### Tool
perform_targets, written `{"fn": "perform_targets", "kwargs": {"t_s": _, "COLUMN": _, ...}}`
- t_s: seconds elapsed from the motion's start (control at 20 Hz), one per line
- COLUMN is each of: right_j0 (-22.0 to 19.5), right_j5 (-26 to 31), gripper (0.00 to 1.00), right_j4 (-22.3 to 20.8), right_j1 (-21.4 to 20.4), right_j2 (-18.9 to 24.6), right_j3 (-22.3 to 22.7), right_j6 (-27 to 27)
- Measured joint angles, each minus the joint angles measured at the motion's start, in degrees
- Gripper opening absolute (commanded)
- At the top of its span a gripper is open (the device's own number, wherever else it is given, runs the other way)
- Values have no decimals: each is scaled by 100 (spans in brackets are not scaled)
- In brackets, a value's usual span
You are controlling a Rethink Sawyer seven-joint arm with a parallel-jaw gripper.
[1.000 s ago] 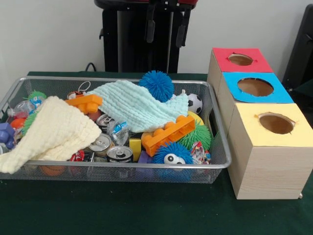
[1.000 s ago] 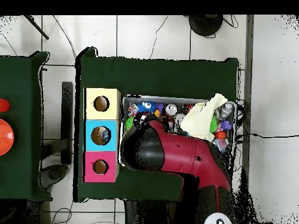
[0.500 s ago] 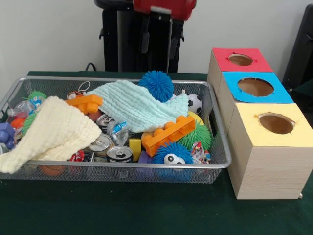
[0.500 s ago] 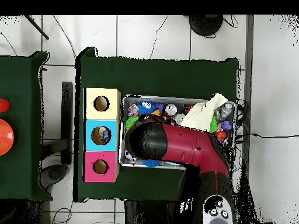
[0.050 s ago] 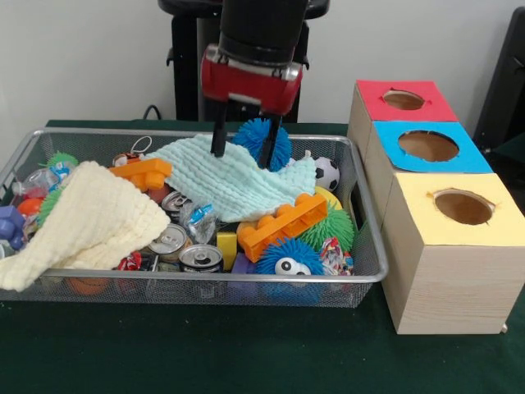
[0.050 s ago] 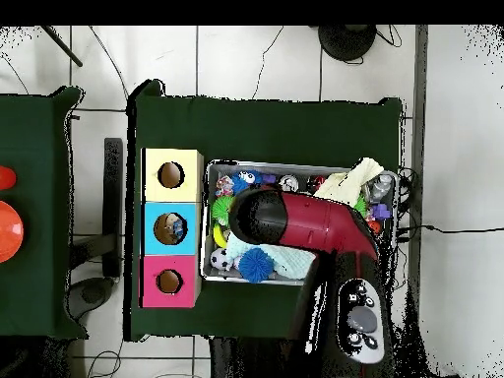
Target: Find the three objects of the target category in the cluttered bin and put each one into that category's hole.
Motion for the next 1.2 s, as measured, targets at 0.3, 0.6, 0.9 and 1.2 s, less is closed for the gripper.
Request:
{"fn": "perform_targets", "kwargs": {"t_s": 0.3, "right_j0": 45, "right_j5": -341, "gripper": 100, "right_j4": 22, "right_j1": 454, "right_j2": -185, "right_j3": -263, "right_j6": 0}}
{"fn": "perform_targets", "kwargs": {"t_s": 0.6, "right_j0": 96, "right_j5": -415, "gripper": 100, "right_j4": 46, "right_j1": 658, "right_j2": -327, "right_j3": -475, "right_j6": 0}}
{"fn": "perform_targets", "kwargs": {"t_s": 0.9, "right_j0": 97, "right_j5": -446, "gripper": 100, "right_j4": 90, "right_j1": 825, "right_j2": -468, "right_j3": -648, "right_j6": 0}}
{"fn": "perform_targets", "kwargs": {"t_s": 1.2, "right_j0": 16, "right_j5": -645, "gripper": 100, "right_j4": 118, "right_j1": 944, "right_j2": -470, "right_j3": -650, "right_j6": 0}}
